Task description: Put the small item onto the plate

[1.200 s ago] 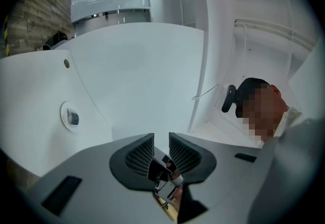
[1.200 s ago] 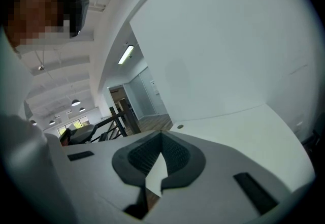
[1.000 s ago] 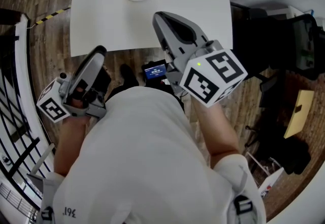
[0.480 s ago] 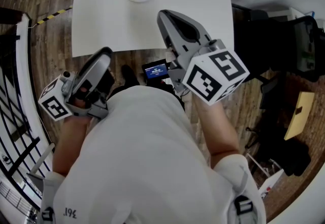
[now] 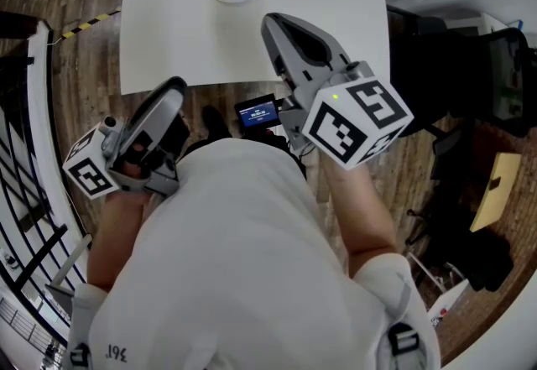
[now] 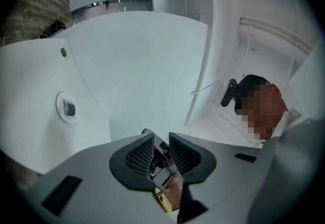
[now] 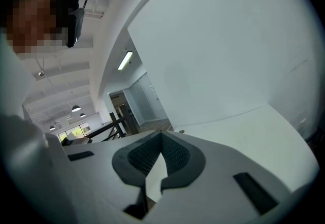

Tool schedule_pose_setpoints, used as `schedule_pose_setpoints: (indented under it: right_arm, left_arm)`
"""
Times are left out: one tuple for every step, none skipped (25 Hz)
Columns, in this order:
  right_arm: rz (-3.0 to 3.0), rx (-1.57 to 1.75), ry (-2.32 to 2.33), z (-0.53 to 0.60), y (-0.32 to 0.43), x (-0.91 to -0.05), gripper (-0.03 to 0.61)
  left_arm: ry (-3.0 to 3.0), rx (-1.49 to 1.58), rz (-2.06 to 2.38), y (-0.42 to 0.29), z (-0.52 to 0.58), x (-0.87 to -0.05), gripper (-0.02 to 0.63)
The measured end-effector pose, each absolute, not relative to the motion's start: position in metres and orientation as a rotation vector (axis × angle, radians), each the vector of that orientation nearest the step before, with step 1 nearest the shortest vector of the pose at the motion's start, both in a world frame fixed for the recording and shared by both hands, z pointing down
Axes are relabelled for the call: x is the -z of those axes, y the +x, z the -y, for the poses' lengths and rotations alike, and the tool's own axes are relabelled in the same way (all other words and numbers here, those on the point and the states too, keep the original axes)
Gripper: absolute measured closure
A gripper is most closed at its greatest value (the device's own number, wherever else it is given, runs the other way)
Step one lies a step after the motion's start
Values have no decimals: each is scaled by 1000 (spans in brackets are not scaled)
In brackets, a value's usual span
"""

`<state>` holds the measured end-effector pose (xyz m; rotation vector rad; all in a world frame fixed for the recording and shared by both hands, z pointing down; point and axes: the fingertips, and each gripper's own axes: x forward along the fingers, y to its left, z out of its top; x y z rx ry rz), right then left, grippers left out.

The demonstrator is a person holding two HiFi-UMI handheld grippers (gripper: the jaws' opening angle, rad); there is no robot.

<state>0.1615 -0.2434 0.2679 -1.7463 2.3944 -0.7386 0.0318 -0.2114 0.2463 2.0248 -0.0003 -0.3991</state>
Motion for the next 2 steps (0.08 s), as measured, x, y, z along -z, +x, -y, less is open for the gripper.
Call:
schedule_pose_setpoints:
  right_arm:
    - [-2397,737,-1746,245,161,-268,578]
    - [-2400,735,-1745,246,161,-267,578]
  left_arm:
    - [2025,401,3,31,213,-246,521]
    - [2026,402,5,31,214,-246,520]
